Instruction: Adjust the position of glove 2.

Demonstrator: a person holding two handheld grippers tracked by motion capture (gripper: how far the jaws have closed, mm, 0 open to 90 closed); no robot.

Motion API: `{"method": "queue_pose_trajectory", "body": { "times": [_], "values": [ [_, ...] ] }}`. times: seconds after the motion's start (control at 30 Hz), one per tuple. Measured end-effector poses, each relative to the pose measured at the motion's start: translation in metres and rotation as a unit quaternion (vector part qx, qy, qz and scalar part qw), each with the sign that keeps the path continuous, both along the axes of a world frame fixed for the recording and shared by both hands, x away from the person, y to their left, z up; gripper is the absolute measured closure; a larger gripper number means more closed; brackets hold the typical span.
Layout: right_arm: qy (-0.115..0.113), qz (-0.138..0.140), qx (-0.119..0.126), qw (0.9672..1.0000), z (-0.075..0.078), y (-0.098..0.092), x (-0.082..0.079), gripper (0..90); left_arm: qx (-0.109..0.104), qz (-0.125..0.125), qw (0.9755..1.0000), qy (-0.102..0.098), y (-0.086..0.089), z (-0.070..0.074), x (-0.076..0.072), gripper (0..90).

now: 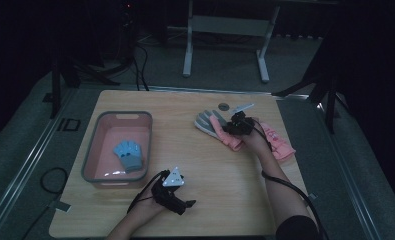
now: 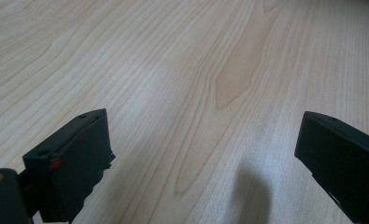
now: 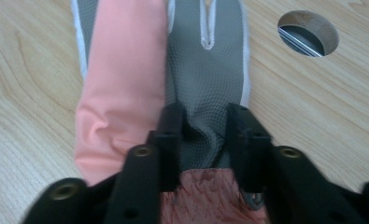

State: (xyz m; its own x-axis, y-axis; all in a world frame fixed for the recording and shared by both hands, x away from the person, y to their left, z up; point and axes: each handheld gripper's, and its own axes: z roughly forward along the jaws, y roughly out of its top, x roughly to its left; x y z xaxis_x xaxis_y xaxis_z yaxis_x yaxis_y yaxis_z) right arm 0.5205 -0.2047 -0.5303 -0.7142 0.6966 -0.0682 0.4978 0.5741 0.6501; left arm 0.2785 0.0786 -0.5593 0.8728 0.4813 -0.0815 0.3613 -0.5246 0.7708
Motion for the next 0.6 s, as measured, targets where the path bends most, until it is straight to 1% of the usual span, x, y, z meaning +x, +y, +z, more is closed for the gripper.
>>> {"method": "queue_pose_trajectory", "body": {
  "times": [0.07, 0.1, 0.17, 0.2, 0.23, 0.3, 0.4, 0.5, 0.6],
  "values": [
    [-0.004, 0.001, -0.005, 1.0, 0.0, 0.002, -0.003, 80.2, 0.0, 0.002, 1.0, 0.0, 0.0, -0.001, 0.0, 3.9],
    [-0.003, -0.005, -0.003, 1.0, 0.001, 0.003, -0.004, 82.4, -0.001, 0.002, 1.0, 0.0, 0.0, -0.001, 0.0, 3.9],
    [0.008, -0.02, 0.013, 0.9997, 0.006, 0.004, -0.007, 85.8, -0.001, 0.002, 1.0, 0.0, 0.001, 0.0, 0.0, 3.9],
    [0.015, -0.038, 0.03, 0.9987, 0.01, 0.004, -0.009, 86.4, -0.003, 0.001, 1.0, -0.001, 0.001, 0.0, 0.0, 3.9],
    [0.021, -0.049, 0.043, 0.9976, 0.014, 0.005, -0.013, 86.6, -0.005, 0.001, 1.0, 0.0, 0.001, 0.0, 0.0, 3.9],
    [0.023, -0.07, 0.064, 0.9952, 0.023, 0.009, -0.023, 86.8, -0.004, 0.001, 1.0, 0.0, 0.001, 0.0, 0.0, 3.9],
    [0.022, -0.093, 0.106, 0.9898, 0.041, 0.015, -0.043, 86.9, -0.006, 0.001, 1.0, -0.003, 0.0, 0.0, -0.001, 3.9],
    [0.001, -0.109, 0.11, 0.9879, 0.057, 0.026, -0.065, 86.8, -0.002, 0.003, 0.9999, -0.014, 0.0, 0.001, -0.001, 3.9],
    [-0.003, -0.141, 0.121, 0.9826, 0.064, 0.03, -0.084, 87.0, -0.009, 0.006, 0.9998, -0.018, 0.001, 0.002, -0.002, 3.9]
  ]
}}
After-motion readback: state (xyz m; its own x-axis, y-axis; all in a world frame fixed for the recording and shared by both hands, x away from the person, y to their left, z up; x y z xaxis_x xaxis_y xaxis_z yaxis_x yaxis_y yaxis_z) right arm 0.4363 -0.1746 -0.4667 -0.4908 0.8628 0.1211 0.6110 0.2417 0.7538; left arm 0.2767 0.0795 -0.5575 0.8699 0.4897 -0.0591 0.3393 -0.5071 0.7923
